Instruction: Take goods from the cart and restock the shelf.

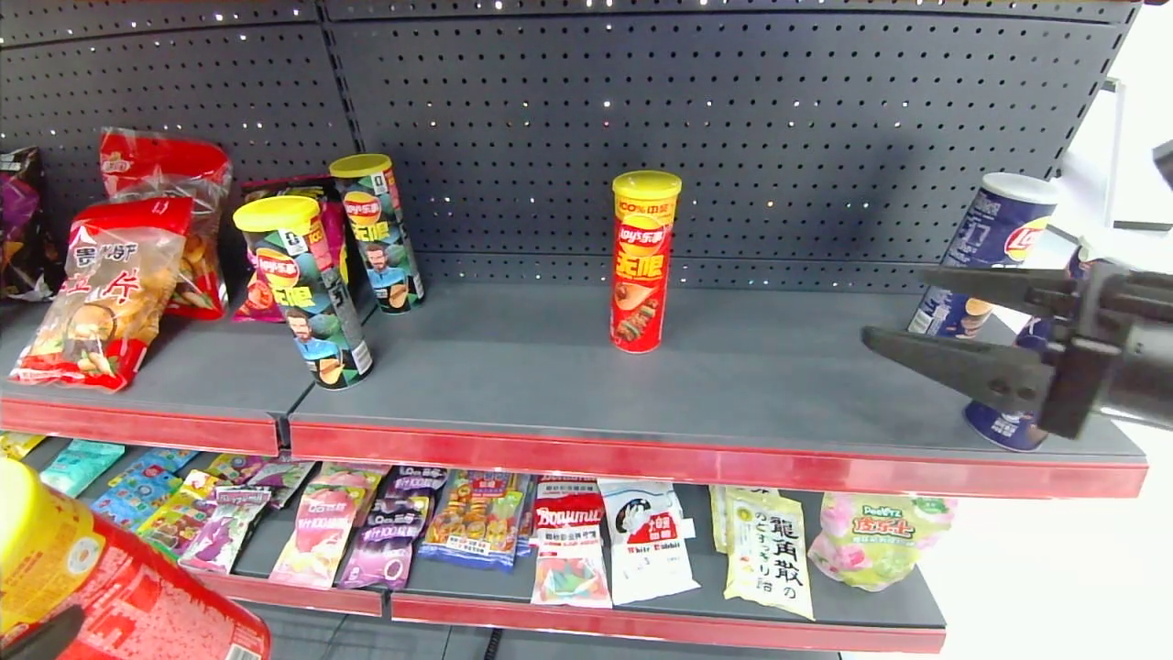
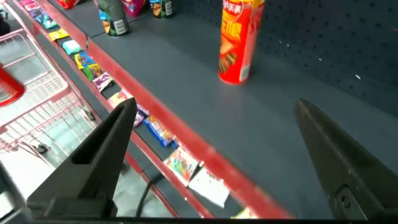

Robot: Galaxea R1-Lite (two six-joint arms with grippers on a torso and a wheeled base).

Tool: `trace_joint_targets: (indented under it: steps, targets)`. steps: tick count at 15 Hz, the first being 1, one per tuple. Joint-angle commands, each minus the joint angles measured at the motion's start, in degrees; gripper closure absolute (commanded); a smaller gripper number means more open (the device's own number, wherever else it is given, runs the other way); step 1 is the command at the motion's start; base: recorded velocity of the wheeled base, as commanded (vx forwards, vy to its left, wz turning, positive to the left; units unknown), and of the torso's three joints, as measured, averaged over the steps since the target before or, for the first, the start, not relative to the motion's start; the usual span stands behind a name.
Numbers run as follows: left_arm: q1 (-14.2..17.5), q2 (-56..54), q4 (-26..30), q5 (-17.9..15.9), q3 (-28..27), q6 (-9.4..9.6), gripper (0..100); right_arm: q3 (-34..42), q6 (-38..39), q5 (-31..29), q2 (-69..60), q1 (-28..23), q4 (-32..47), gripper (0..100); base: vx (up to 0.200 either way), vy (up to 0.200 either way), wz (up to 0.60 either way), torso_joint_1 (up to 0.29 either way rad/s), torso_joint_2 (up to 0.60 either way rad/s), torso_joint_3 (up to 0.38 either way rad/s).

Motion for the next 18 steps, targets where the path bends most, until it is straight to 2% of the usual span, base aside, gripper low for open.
trace_joint_targets:
  steps: [1, 4, 8, 18]
  targets:
    - [0.01, 0.00, 0.00, 0.08, 0.02, -0.01, 100, -6.38, 0.08, 0.10, 14.29, 0.98, -3.26, 0, 0.000, 0.000, 0.00, 0.000, 0.00, 0.000]
    - [0.09, 0.27, 0.00, 0.17, 0.02, -0.01, 100, -11.21, -0.10, 0.10, 22.02, 0.80, -3.61, 0, 0.000, 0.000, 0.00, 0.000, 0.00, 0.000]
    - [0.01, 0.18, 0.00, 0.17, 0.02, -0.01, 100, -17.45, -0.10, 0.19, 30.63, -0.95, -10.03, 0, 0.000, 0.000, 0.00, 0.000, 0.00, 0.000]
    - [0.09, -0.17, 0.00, 0.17, -0.07, -0.01, 100, -32.48, -0.01, 3.79, 41.88, -0.95, -9.94, 0, 0.000, 0.000, 0.00, 0.000, 0.00, 0.000]
